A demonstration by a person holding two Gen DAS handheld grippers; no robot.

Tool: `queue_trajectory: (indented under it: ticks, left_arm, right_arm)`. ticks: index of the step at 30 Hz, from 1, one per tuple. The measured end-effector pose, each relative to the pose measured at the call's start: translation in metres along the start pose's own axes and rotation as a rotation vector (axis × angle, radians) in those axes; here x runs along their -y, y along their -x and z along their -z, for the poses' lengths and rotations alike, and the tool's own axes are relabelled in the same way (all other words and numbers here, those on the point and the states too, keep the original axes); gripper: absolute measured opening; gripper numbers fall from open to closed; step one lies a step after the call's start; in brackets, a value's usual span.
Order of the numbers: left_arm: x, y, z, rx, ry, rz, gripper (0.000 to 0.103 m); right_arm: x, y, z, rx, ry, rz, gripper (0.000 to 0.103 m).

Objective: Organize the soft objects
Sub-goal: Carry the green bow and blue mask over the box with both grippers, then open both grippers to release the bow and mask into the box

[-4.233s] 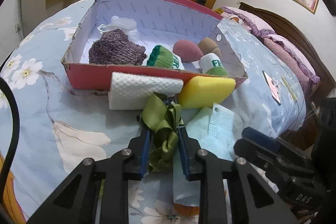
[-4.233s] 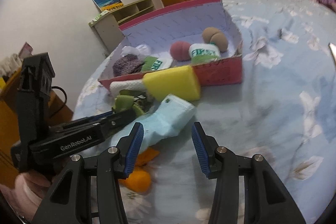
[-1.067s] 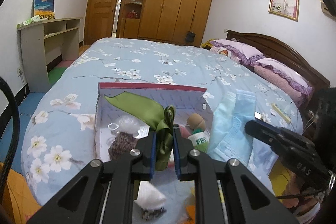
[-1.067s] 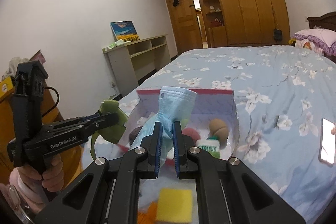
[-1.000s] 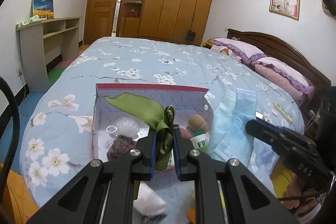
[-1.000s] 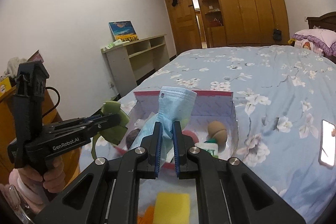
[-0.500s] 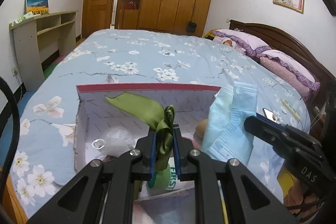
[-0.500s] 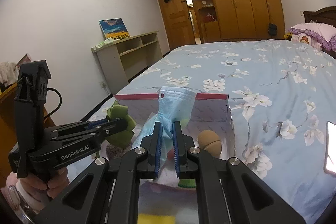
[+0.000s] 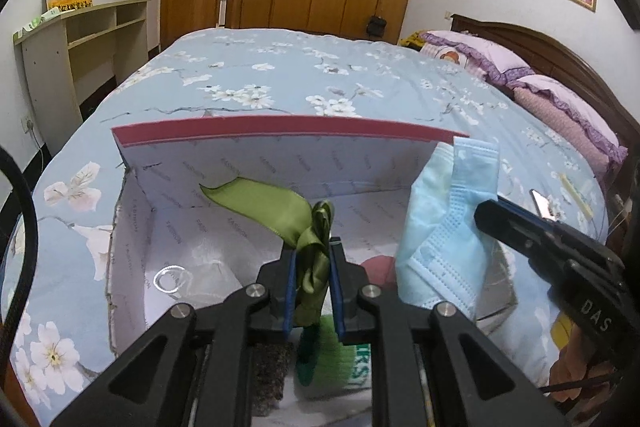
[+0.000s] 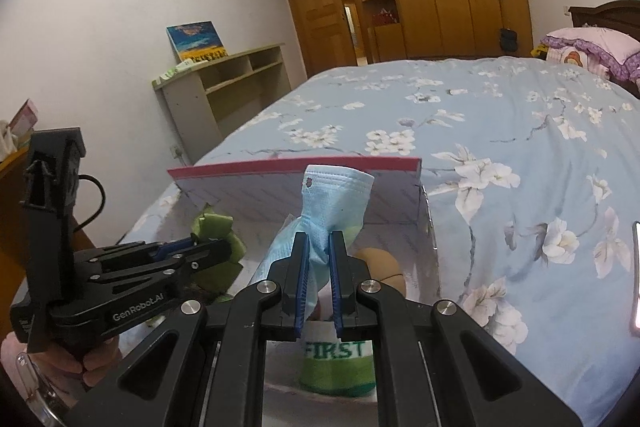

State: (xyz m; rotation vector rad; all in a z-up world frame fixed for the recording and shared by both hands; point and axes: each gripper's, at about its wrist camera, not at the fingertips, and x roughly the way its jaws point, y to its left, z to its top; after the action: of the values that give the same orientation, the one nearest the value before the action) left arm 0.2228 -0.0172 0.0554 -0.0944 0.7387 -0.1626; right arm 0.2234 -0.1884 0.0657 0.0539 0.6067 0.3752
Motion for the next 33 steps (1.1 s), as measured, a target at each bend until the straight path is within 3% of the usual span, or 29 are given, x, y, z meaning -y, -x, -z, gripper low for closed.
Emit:
queue_trajectory:
  ticks: [4,8,12,23,33]
  left_arm:
    - [0.000,-0.010,0.003,-0.019,-0.003,-0.014,0.016]
    - [0.001,-0.016,0.006,-0.043,-0.010,-0.018,0.033]
    - [0.004,-0.019,0.007,-0.056,-0.019,-0.020,0.041]
    - [0.006,0.005,0.001,-0.003,-0.029,-0.041,0.044]
    - [0.004,0.036,0.000,0.026,-0.026,-0.042,0.045]
  right_arm:
    - [0.007,-0.012,0.004,-0.025,-0.018,0.012,0.011]
    - [0.013,-0.018,0.008,-0.039,-0.032,0.018,0.011]
    - [0.018,-0.023,0.011,-0.049,-0.043,0.023,0.011]
    - [0.017,-0.011,0.010,-0.010,-0.044,0.015,0.030]
    - [0.007,0.019,0.012,0.029,-0.019,0.001,0.036]
